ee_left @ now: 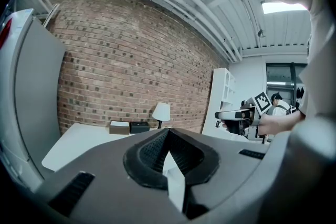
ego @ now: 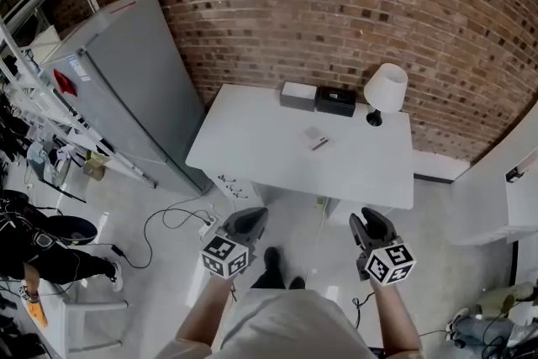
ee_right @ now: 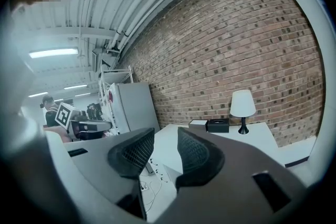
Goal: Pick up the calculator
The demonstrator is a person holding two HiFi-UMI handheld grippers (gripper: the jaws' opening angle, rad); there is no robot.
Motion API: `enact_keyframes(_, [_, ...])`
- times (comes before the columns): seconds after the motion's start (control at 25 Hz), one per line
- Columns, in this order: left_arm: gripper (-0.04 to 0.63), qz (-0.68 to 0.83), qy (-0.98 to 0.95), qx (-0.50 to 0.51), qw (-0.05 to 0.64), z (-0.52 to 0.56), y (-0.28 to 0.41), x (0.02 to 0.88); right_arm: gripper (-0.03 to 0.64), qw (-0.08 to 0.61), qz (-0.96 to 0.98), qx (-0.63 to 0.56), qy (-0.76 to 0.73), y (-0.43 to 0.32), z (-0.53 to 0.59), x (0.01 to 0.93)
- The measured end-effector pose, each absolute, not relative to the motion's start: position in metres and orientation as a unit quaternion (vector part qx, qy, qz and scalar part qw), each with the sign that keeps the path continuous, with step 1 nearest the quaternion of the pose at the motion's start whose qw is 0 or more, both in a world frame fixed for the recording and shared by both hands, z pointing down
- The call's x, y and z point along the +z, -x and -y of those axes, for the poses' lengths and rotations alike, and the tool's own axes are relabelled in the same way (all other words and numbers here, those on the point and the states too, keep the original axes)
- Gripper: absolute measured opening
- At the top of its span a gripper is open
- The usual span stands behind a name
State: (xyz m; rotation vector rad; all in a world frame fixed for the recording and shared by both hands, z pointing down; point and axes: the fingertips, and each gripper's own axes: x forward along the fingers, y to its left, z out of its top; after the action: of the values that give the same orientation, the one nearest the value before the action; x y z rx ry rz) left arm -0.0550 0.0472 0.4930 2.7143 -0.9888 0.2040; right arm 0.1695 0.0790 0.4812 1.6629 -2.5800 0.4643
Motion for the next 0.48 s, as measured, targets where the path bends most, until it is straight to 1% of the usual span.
enact_keyframes(0.24, [0.012, 0.333, -0.932, 0.070, 0.126, -0.020, 0.059, 0.500, 0.152, 0.024, 0.825, 0.155, -0.542, -0.167, -0.054, 0.490])
enact_keyframes(0.48, [0.012, 0.318, -0.936, 0.072, 0.130, 0.031, 0.058, 0.507, 0.146, 0.030, 0.815, 0.166, -0.555, -0.164, -0.013, 0.497])
